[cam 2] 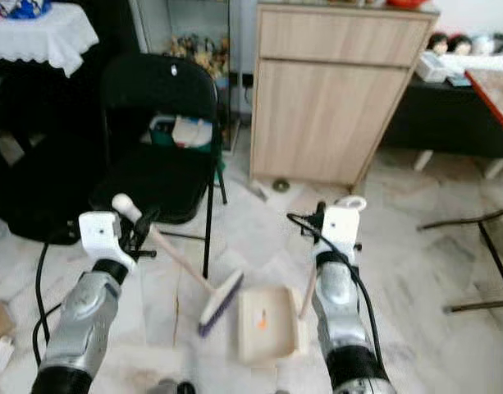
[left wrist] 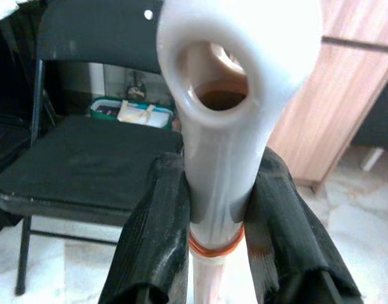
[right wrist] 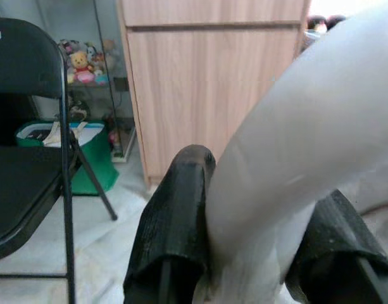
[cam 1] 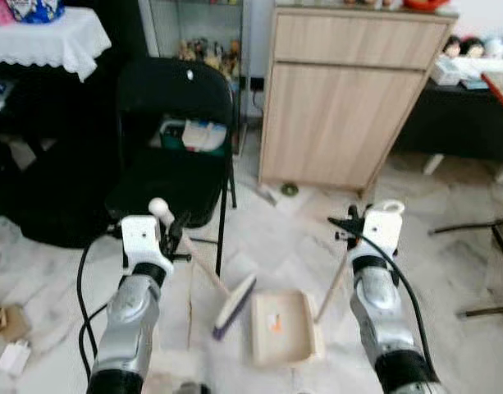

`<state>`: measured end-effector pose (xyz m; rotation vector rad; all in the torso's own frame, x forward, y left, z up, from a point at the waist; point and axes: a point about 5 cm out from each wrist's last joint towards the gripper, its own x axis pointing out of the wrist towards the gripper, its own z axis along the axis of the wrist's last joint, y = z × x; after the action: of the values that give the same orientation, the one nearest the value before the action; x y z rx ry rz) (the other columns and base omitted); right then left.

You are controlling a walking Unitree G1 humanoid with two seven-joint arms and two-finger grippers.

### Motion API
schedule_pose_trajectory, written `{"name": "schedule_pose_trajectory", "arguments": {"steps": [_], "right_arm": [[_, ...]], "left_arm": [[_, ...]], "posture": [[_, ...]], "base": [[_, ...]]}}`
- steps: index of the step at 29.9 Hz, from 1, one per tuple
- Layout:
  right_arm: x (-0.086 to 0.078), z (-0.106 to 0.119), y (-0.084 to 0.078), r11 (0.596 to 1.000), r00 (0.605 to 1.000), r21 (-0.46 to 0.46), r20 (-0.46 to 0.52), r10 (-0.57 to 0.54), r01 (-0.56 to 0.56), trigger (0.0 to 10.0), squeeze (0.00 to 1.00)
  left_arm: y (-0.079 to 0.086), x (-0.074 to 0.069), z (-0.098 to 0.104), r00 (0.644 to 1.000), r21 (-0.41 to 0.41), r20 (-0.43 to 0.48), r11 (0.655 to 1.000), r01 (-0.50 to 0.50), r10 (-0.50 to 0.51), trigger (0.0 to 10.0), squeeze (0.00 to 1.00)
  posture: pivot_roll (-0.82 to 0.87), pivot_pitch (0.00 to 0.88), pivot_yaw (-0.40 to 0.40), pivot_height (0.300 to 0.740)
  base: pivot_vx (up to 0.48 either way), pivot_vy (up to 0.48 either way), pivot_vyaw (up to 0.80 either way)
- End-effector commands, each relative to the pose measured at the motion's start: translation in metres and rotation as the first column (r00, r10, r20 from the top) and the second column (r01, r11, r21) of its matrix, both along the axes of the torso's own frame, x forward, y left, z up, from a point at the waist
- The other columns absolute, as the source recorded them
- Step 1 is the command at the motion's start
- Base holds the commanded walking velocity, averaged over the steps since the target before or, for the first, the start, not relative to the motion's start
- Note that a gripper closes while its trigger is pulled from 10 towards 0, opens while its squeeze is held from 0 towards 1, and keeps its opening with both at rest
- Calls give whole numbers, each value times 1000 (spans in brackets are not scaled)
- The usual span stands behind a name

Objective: Sweep floor

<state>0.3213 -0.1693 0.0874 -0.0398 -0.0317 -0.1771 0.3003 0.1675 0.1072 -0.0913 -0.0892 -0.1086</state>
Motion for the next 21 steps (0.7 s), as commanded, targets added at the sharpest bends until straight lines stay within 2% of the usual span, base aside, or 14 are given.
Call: {"name": "schedule_pose_trajectory", "arguments": {"steps": [1, 5, 11, 21], "right_arm": [[1, 6, -5, 1000, 999, 6, 32, -14, 14, 10000, 0], [2, 6, -4, 1000, 999, 2, 33, -5, 5, 10000, 0], [2, 8, -4, 1000, 999, -1, 38, -1, 1, 10000, 0], [3, 8, -2, 1000, 999, -1, 41, 8, -8, 10000, 0]], "left_arm": [[-1, 2, 8, 999, -2, 36, 1000, 4, -4, 10000, 0], [-1, 1, 7, 999, -2, 34, 1000, -1, 1, 10000, 0], [-1, 1, 7, 999, -3, 34, 1000, -5, 6, 10000, 0], [3, 2, 8, 999, 4, 37, 999, -37, 37, 10000, 0]], "posture": [[-36, 77, -36, 740], [-35, 79, -40, 740], [-34, 82, -44, 740], [-34, 84, -48, 740]], "base": [[-285, 0, 0], [-280, 0, 0], [-265, 0, 580], [0, 0, 628]]}}
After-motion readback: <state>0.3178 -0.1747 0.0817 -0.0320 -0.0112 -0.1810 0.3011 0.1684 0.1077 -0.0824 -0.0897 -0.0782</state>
